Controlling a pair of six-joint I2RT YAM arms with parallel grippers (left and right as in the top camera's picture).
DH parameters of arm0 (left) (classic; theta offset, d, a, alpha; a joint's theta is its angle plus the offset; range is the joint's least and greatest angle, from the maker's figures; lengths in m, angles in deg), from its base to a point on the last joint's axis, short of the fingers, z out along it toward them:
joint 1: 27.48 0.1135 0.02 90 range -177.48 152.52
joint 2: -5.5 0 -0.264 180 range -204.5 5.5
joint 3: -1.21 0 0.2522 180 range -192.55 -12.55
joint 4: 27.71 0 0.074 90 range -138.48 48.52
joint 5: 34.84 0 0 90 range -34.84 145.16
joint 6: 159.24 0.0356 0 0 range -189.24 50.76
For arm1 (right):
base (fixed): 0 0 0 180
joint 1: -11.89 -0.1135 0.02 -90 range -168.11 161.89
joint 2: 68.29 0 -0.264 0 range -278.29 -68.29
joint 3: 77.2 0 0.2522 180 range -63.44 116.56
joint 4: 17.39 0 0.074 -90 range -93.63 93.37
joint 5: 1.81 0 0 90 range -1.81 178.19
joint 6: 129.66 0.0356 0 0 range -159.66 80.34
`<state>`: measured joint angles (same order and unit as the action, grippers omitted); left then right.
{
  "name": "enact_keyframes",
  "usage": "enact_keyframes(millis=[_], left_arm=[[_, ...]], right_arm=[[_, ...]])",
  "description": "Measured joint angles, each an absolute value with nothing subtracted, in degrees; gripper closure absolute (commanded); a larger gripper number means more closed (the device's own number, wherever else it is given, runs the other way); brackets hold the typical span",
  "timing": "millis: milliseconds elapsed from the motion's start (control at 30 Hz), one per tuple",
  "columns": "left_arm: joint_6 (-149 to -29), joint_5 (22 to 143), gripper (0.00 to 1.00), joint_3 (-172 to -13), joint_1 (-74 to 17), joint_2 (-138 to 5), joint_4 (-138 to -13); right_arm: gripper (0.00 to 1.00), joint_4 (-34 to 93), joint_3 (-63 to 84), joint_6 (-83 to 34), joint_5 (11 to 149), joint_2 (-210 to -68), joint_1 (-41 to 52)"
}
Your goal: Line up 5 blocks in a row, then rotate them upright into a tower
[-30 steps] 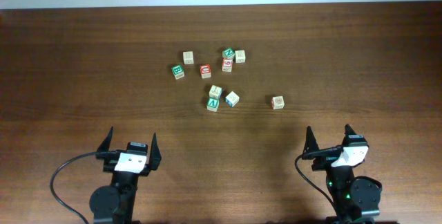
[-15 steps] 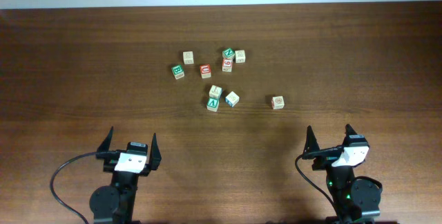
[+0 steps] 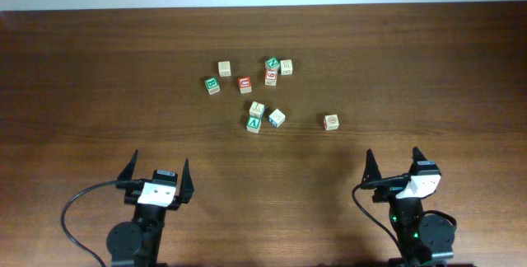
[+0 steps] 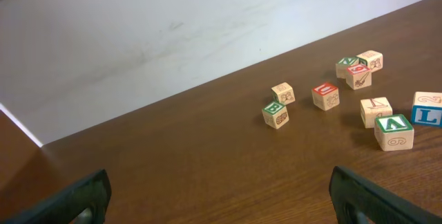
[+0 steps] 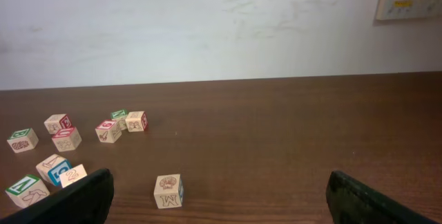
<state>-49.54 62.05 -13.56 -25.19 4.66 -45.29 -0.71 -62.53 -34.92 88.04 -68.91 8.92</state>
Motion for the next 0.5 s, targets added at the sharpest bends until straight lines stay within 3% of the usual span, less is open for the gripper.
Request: enact_keyframes(millis=[500], left_arm=[[-52.8, 62.1, 0.01, -21.4, -25.2, -5.3, -45.5]], right_arm=[[0.02, -0.7, -53.8, -34.9, 84.5, -76.5, 8.9]])
